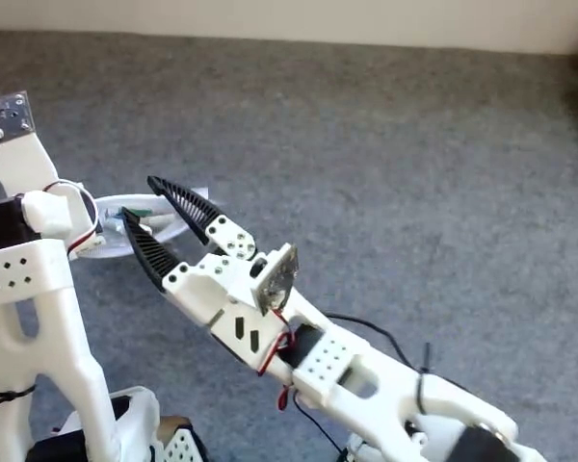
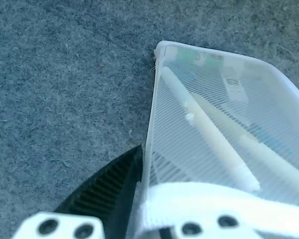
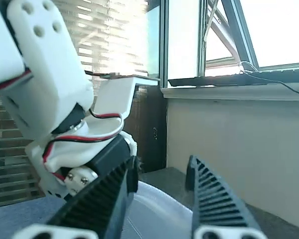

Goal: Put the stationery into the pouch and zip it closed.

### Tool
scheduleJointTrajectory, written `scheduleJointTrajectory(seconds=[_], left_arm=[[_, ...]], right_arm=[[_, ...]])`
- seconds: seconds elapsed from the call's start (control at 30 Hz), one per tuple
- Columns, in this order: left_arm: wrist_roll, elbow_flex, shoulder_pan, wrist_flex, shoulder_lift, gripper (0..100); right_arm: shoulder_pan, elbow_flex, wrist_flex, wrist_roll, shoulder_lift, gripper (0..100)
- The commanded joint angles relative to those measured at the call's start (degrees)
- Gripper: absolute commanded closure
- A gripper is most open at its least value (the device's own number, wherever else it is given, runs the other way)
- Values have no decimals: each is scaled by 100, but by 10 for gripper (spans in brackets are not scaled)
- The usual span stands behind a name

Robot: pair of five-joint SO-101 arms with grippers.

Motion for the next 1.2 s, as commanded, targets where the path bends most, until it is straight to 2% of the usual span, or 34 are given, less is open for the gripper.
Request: scheduleJointTrajectory(seconds=[0.0, 0.1, 0.27, 0.33, 0.43, 0.53, 0.67, 0.93, 1.17], left_arm=[[62, 66, -40, -62, 215, 966], [62, 66, -40, -62, 215, 966], [62, 66, -40, -26, 215, 966], [62, 75, -40, -26, 215, 966], [62, 145, -40, -62, 215, 966], [62, 163, -40, -62, 215, 966], [62, 163, -40, -62, 215, 966], [62, 163, -40, -62, 215, 966], [62, 163, -40, -62, 215, 966]], right_arm=[[-40, -356, 1314, -53, -1147, 882], [-40, -541, 2281, -53, -1719, 992], [-40, -769, 3486, -62, -1868, 995], [-22, -778, 3811, -308, -1780, 995], [154, -875, 3978, -747, -1604, 995], [418, -1068, 3996, -809, -1622, 995], [558, -1182, 4611, -519, -2105, 993], [233, -1138, 6281, 264, -3389, 992], [330, -1103, 7125, 273, -3758, 991]])
